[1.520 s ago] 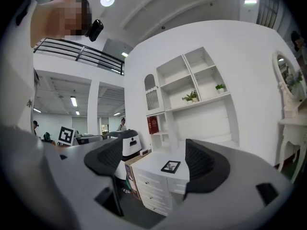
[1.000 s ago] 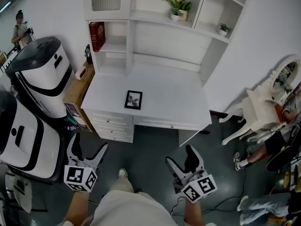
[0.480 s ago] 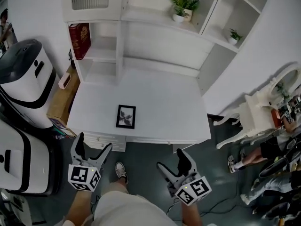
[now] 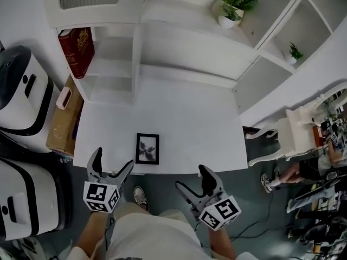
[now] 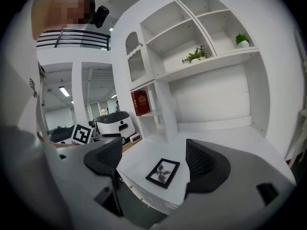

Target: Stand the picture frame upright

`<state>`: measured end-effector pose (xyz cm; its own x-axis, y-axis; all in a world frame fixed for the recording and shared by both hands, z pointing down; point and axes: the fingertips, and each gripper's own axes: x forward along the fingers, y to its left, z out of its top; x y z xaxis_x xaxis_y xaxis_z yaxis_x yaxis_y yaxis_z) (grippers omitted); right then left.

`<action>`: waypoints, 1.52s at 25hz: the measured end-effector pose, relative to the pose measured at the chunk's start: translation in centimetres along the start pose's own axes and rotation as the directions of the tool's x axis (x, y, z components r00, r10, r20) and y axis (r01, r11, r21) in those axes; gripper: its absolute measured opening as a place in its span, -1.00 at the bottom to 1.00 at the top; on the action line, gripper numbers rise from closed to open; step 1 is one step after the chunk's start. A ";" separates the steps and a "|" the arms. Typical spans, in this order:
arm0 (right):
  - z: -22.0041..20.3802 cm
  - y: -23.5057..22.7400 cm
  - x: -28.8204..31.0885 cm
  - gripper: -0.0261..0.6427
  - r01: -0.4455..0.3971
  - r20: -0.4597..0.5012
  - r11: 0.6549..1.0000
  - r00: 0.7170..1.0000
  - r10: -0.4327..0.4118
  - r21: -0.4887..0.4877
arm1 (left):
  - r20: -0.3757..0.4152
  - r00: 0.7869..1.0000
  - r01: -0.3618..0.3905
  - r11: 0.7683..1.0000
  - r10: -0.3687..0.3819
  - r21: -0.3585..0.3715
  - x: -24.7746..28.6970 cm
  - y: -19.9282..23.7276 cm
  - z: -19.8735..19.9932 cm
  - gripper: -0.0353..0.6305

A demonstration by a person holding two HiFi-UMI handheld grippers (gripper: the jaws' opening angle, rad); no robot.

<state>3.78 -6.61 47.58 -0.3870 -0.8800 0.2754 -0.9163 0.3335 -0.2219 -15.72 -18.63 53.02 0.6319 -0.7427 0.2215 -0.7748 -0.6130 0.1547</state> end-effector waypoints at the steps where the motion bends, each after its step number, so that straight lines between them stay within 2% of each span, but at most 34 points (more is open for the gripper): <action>1: -0.2 -0.4 0.7 0.31 0.003 -0.011 1.000 1.000 -0.003 0.012 | -0.015 1.000 0.010 1.000 -0.010 -0.003 0.9 0.0 -0.4 0.58; 5: -1.7 -1.5 2.7 0.31 0.005 -0.069 0.999 0.998 -0.001 0.049 | -0.086 0.995 0.038 0.999 -0.041 -0.029 4.1 -0.2 -2.7 0.58; 9: -3.6 -3.4 4.5 0.30 0.009 -0.122 0.995 0.992 0.003 0.098 | -0.179 0.982 0.043 0.997 -0.055 -0.068 6.6 -0.5 -5.6 0.58; 14: -6.0 -5.5 8.1 0.30 -0.049 -0.187 0.982 0.979 0.083 0.180 | -0.296 0.954 0.017 0.994 -0.047 -0.104 8.4 0.2 -9.3 0.57; 19: -10.6 -7.4 13.0 0.30 -0.118 -0.323 0.966 0.927 0.190 0.228 | -0.413 0.910 -0.012 0.994 -0.034 -0.107 10.9 0.1 -13.1 0.50; 21: -12.6 -8.3 15.0 0.27 -0.117 -0.380 0.966 0.903 0.201 0.232 | -0.445 0.895 -0.043 0.992 -0.015 -0.119 12.2 0.5 -14.3 0.43; 25: -15.5 -10.0 17.8 0.08 -0.086 -0.468 0.968 0.863 0.191 0.237 | -0.489 0.872 -0.095 0.983 0.006 -0.157 14.0 1.2 -15.9 0.28; 30: -17.3 -10.3 19.7 0.00 -0.086 -0.519 0.949 0.821 0.240 0.303 | -0.566 0.825 -0.087 0.990 0.010 -0.111 15.2 0.7 -17.3 0.03; 35: -18.4 -11.1 20.8 -0.12 -0.029 -0.562 0.966 0.809 0.173 0.256 | -0.614 0.789 -0.090 0.990 0.003 -0.111 16.2 0.5 -18.3 -0.13; 38: -19.3 -10.4 21.2 -0.13 -0.023 -0.592 0.968 0.787 0.172 0.251 | -0.642 0.767 -0.108 0.987 0.005 -0.122 16.4 1.1 -18.7 -0.18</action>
<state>3.08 -22.21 73.80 -0.5233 -0.4354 0.7325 -0.8521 0.2579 -0.4554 -6.58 -26.43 74.83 0.4675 -0.3995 0.7886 -0.8351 -0.4920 0.2458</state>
